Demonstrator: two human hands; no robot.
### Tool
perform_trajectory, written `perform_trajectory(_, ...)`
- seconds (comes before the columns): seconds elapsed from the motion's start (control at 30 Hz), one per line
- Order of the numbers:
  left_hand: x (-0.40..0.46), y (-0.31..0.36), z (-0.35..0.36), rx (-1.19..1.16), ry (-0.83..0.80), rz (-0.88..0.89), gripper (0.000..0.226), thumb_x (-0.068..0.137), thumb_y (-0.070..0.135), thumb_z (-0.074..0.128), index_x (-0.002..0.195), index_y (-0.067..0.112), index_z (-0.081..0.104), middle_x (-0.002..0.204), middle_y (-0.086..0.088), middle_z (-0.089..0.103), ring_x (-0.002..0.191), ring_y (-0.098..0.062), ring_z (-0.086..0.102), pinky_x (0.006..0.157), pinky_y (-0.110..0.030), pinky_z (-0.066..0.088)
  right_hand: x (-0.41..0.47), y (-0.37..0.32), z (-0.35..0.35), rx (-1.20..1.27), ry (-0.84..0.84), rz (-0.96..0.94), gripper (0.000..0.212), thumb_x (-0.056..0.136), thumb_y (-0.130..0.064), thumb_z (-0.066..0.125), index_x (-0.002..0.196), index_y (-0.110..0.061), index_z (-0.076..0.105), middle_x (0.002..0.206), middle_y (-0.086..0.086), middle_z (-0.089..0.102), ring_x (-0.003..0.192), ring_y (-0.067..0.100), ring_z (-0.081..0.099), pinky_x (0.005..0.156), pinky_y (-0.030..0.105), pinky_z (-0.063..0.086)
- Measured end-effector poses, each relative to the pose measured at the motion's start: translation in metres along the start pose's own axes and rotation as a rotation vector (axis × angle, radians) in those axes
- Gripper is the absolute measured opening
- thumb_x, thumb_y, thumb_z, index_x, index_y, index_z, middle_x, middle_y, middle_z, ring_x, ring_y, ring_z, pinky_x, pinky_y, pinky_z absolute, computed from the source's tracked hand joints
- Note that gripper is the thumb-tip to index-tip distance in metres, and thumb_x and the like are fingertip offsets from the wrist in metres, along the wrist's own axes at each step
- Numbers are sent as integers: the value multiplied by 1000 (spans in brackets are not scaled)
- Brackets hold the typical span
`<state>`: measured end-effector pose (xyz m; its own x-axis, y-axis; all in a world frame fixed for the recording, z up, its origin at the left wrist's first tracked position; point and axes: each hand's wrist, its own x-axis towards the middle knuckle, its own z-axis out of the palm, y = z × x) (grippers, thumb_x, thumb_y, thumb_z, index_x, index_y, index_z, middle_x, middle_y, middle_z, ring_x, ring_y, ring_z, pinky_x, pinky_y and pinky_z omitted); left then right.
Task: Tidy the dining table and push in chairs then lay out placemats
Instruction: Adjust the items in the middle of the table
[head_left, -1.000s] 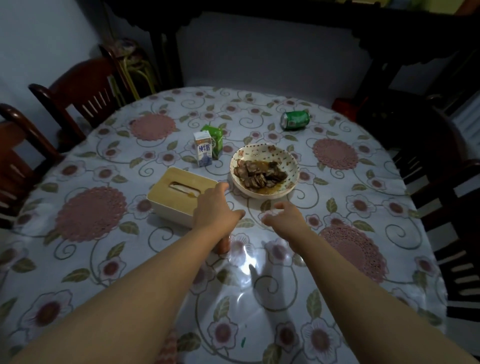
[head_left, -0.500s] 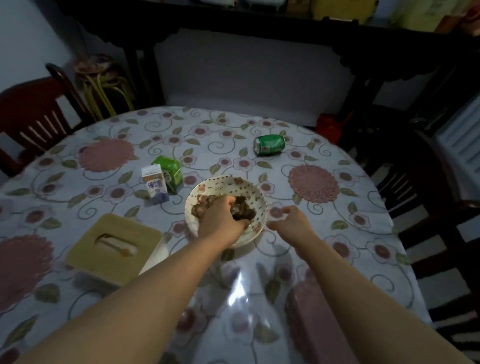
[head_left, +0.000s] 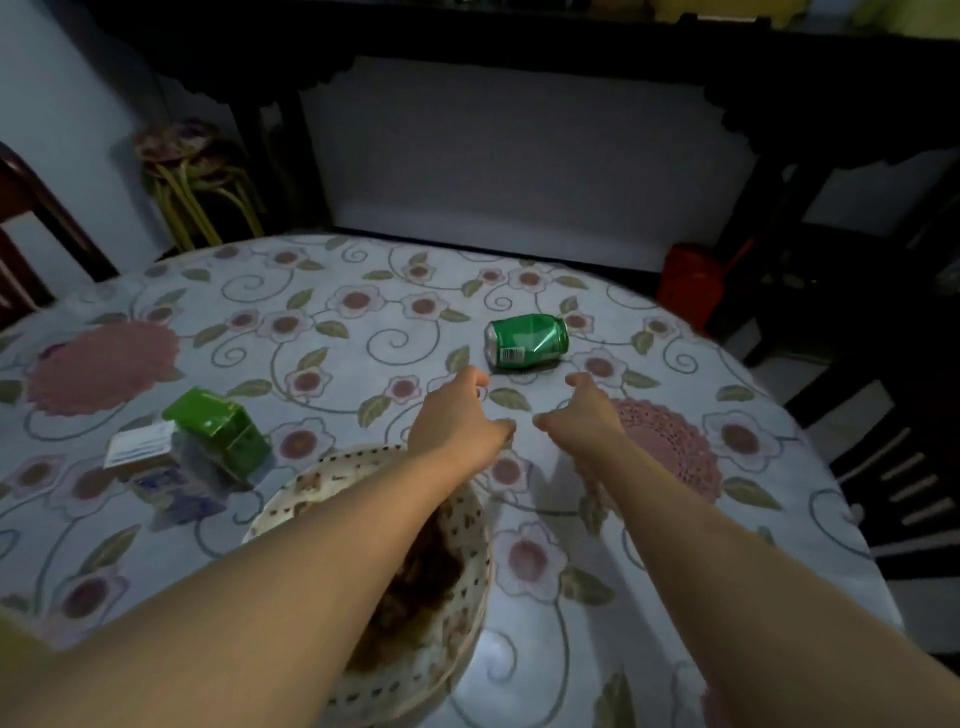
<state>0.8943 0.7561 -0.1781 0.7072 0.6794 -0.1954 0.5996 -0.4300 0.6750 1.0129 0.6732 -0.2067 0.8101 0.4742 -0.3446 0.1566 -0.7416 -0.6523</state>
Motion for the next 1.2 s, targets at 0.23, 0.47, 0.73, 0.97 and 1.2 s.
perform_trajectory(0.23, 62, -12, 17, 104, 48, -15, 60, 80, 30, 69, 134, 24, 42, 131, -1, 55, 116, -20, 54, 85, -29, 42, 77, -16, 16, -325, 108, -201, 82, 85, -8, 55, 151, -16, 8, 157, 13, 5, 141, 36, 16, 112, 40, 26)
perform_trajectory(0.47, 88, -29, 26, 136, 51, -4, 60, 82, 30, 68, 134, 21, 42, 133, -3, 53, 119, -22, 52, 86, -31, 42, 122, -15, 21, -400, 119, -268, 91, 81, -2, 55, 152, -20, 0, 160, 2, -6, 146, 31, -4, 117, 48, 15)
perform_trajectory(0.73, 83, -30, 32, 115, 22, -31, 57, 82, 31, 66, 132, 24, 42, 125, -2, 56, 112, -21, 55, 85, -31, 44, 114, -2, 29, -655, 403, -382, 61, 78, -12, 61, 133, -11, 35, 136, 21, 31, 126, 38, 29, 109, 47, 27)
perform_trajectory(0.97, 58, -21, 20, 134, 23, -19, 55, 82, 31, 67, 131, 23, 44, 132, -2, 54, 119, -21, 52, 93, -33, 45, 78, 0, 13, -663, 234, -417, 50, 82, -12, 64, 122, -9, 33, 125, 14, 46, 111, 34, 49, 92, 45, 43)
perform_trajectory(1.2, 1, -13, -9, 126, 24, 5, 46, 85, 28, 64, 128, 22, 47, 130, 3, 55, 117, -19, 52, 95, -36, 45, -8, 15, 2, -574, 290, -260, 65, 79, -39, 66, 133, -20, 36, 133, 10, 41, 104, 30, 56, 73, 37, 45)
